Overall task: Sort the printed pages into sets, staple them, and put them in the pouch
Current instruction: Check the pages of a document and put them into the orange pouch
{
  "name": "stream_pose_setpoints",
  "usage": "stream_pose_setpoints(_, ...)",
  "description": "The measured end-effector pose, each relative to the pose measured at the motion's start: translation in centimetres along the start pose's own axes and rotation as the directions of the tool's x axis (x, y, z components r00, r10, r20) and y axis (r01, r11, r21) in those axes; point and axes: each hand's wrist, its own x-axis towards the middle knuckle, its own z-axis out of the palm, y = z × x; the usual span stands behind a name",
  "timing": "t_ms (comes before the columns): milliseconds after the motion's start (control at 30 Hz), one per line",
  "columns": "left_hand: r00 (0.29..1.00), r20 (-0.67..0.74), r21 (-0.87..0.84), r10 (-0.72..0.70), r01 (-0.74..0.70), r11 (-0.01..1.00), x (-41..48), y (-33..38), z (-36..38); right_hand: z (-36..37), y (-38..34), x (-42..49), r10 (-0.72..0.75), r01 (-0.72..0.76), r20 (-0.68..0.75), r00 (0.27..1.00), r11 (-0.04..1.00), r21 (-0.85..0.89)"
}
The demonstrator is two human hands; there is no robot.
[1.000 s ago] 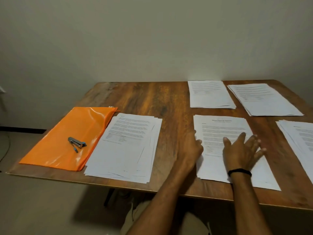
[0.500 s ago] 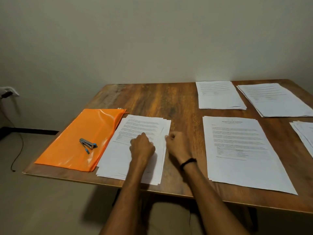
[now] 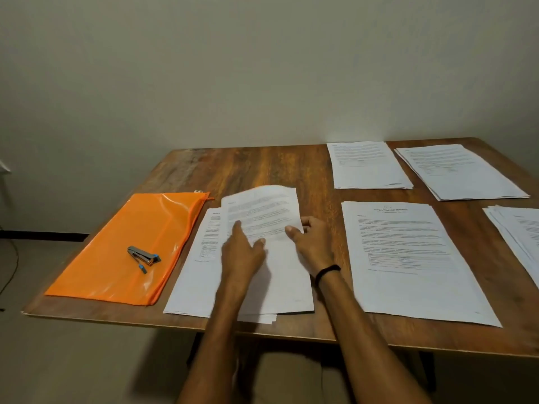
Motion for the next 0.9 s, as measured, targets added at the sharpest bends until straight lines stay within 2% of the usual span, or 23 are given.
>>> stream_pose_setpoints(67, 0.996, -0.085, -0.088, -0.039, 0.032, 0.996, 1.1, -0.6, -0.7, -1.9, -0.6, 0.4, -0.001, -0.004, 0.034, 0.999, 0.987, 0.162)
stream_pose_setpoints(133, 0.993, -0.080, -0.154, -0.084, 0.071, 0.986, 1.8, -1.0, -1.3, -4.1, -1.2, 0.8, 0.029, -0.044, 0.057, 0.998, 0.957, 0.287)
stream_pose_setpoints(233, 0.994, -0.010, -0.268, -0.113, 0.106, 0.958, 2.2, -0.8, -1.0, -7.5, -1.6, 1.5, 0.077, -0.089, 0.051, 0.996, 0.949, 0.303)
stream_pose_setpoints(300, 0.997, 0.002, -0.276, -0.074, 0.072, 0.959, 2.2, -0.5, -0.2, -9.7, -1.3, 2.2, 0.093, -0.083, -0.037, 0.995, 0.972, 0.219)
stream_pose_setpoints(367, 0.999, -0.024, -0.243, -0.027, 0.020, 0.970, 1.8, -0.1, 0.8, -12.2, -0.9, 2.8, 0.073, -0.084, -0.214, 0.974, 0.995, -0.045)
stream_pose_setpoints(400, 0.999, -0.052, -0.212, -0.004, -0.007, 0.977, 1.6, 0.1, 1.3, -13.6, -0.6, 3.1, 0.056, -0.123, -0.306, 0.950, 0.972, -0.202)
stream_pose_setpoints(467, 0.995, -0.094, -0.119, 0.026, -0.037, 0.992, 1.1, 0.4, 2.0, -16.3, 0.3, 3.4, 0.062, -0.272, -0.451, 0.890, 0.867, -0.417)
stream_pose_setpoints(567, 0.990, -0.122, -0.022, 0.069, -0.072, 0.997, 0.8, 0.9, 2.2, -19.0, 1.6, 3.1, 0.150, -0.532, -0.575, 0.804, 0.611, -0.586)
stream_pose_setpoints(600, 0.990, -0.120, -0.006, 0.074, -0.075, 0.997, 0.8, 0.9, 2.2, -19.4, 2.0, 2.8, 0.168, -0.574, -0.587, 0.792, 0.532, -0.622)
stream_pose_setpoints(667, 0.991, -0.109, 0.022, 0.077, -0.075, 0.997, 0.9, 1.0, 2.2, -19.6, 2.7, 2.3, 0.176, -0.585, -0.576, 0.799, 0.453, -0.673)
stream_pose_setpoints(833, 0.995, -0.079, 0.076, 0.065, -0.059, 0.995, 1.2, 1.0, 2.4, -19.8, 2.5, 2.4, 0.165, -0.570, -0.560, 0.812, 0.428, -0.701)
stream_pose_setpoints(900, 0.995, -0.075, 0.083, 0.065, -0.058, 0.995, 1.1, 1.1, 2.6, -20.0, 2.1, 2.5, 0.193, -0.555, -0.531, 0.825, 0.452, -0.698)
